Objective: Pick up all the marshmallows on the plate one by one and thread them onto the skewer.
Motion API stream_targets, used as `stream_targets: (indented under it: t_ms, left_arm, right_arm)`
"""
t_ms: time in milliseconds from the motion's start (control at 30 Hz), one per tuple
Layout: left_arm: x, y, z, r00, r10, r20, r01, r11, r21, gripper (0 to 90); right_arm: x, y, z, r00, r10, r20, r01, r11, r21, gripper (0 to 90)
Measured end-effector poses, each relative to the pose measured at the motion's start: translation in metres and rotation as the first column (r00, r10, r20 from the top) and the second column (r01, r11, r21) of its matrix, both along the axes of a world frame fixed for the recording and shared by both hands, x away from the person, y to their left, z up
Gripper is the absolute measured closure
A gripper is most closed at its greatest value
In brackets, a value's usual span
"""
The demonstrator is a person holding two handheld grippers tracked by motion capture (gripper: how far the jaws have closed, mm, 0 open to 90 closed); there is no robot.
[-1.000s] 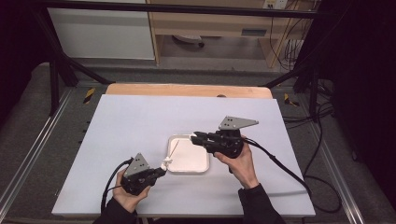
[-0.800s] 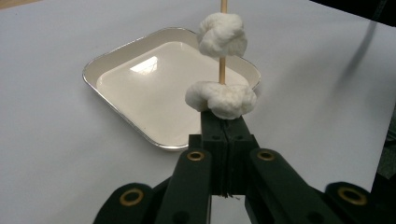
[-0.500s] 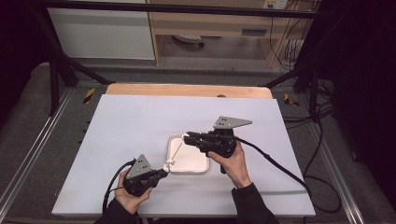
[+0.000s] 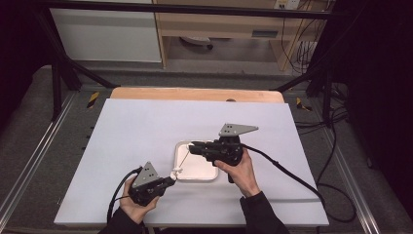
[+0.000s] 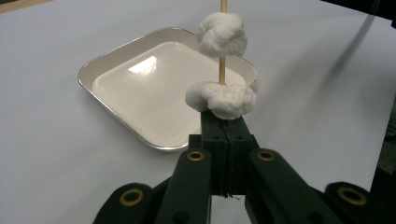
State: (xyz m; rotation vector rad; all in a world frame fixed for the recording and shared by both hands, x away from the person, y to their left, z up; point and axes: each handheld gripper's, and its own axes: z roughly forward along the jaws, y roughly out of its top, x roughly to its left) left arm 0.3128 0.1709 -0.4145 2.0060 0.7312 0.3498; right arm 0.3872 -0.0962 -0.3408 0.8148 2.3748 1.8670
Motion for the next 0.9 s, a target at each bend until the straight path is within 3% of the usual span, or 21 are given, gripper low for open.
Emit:
stream_targets:
  t_ms: [600, 900]
  left_arm:
    - [-0.002, -0.002, -0.002, 0.9997, 0.000, 0.025, 0.000, 0.9994, 0.033, 89.2]
    - [-0.001, -0.002, -0.003, 0.9999, -0.002, 0.010, 0.002, 0.9994, 0.034, 89.2]
  right_arm:
    - [-0.003, 0.005, -0.007, 0.9990, 0.043, -0.013, -0.043, 0.999, -0.012, 80.7]
    - [-0.005, 0.008, -0.011, 0.9985, 0.053, -0.012, -0.053, 0.998, -0.016, 80.9]
